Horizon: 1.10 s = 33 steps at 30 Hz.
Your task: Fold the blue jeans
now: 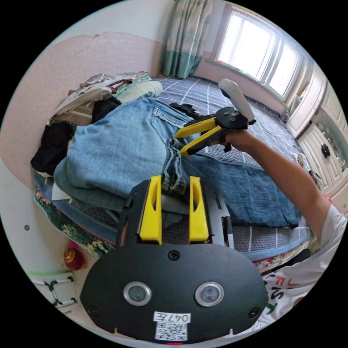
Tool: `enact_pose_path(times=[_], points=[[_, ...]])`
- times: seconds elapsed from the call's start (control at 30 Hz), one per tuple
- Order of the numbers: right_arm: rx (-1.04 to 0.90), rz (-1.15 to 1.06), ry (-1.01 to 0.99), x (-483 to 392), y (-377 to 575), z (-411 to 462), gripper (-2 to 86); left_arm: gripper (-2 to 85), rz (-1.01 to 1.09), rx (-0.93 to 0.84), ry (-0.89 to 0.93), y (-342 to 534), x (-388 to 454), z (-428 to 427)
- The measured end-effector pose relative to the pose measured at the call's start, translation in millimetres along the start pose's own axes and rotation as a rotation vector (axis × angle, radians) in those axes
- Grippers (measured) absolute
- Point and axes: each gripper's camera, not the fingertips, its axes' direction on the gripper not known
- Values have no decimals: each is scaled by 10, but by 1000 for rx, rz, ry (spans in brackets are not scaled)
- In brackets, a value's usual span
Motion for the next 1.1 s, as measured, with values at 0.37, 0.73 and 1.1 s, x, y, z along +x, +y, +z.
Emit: enact_pose_path(times=[0.37,0.73,1.1], points=[[-94,-211,35,-257,-153,-143,105,117,84,-65,-200,-8,637,427],[-9,-331,174,-803,184,-662,13,61,108,-68,-164,54,909,728],[84,-300,173,-1157,662,-1601,10,52,170,-37,-12,132,1340,795]])
